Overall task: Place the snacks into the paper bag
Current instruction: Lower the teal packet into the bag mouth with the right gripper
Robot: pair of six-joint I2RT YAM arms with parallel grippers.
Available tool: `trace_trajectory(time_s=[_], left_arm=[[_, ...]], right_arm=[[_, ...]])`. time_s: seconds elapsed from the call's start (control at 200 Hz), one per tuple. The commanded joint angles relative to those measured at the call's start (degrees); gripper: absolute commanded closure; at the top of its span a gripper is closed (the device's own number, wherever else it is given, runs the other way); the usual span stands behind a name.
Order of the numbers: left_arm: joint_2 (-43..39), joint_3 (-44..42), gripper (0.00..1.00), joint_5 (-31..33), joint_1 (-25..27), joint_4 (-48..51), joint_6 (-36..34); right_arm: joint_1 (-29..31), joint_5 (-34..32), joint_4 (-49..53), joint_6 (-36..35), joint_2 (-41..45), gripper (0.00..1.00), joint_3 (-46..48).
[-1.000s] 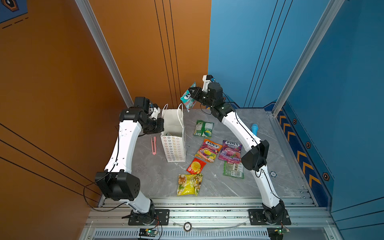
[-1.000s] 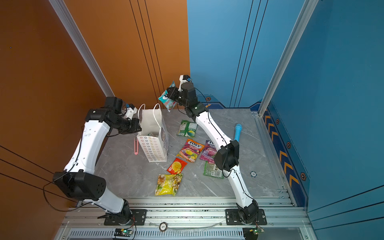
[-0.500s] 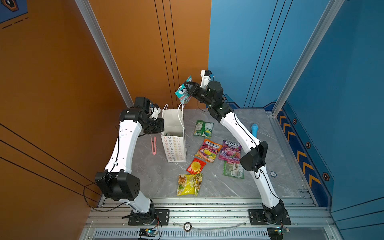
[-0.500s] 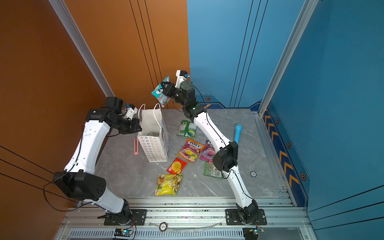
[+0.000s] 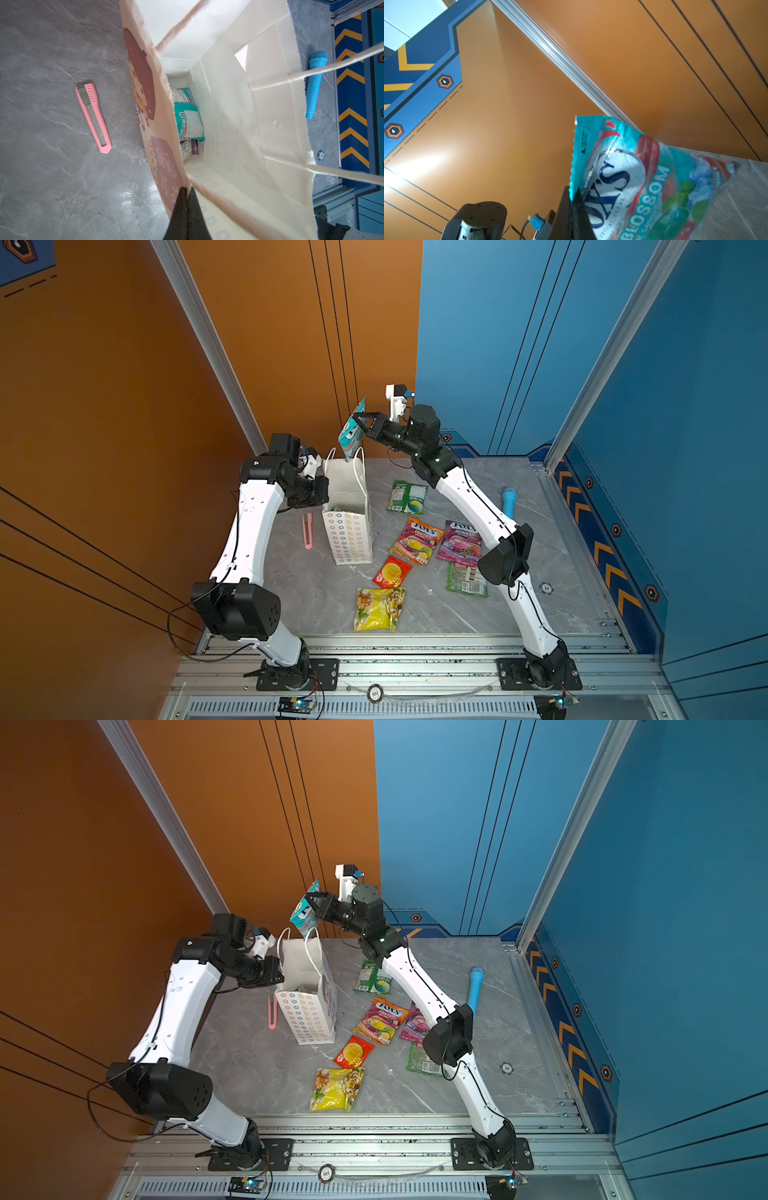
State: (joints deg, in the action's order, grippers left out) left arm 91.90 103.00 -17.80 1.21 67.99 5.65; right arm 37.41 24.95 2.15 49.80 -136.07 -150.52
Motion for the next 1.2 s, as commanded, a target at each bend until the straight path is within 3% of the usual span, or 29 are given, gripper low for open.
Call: trace_trajectory(time_s=[0.0, 0.535, 0.8, 1.196], left_arm=[[0.75, 2.03, 1.00, 0.22, 0.55, 0.66, 0.21], [1.36, 0.82, 1.00, 0.91, 0.63, -0.23, 0.91], [0.70, 1.06, 1.00, 1.41, 0.28, -0.25, 0.77], [1.35, 2.13, 1.00, 0.43, -0.60, -0.82, 1.13]], right_arm=[[0.54, 4.53, 1.63, -2.20, 5.33, 1.00, -2.13], [2.32, 14.08, 13.17, -8.49, 11.37, 1.00, 2.95], [4.94, 15.13, 18.22, -11.12, 12.58, 1.00, 6.14], [4.09, 17.56, 21.36, -11.00, 10.61, 1.00, 7.80]])
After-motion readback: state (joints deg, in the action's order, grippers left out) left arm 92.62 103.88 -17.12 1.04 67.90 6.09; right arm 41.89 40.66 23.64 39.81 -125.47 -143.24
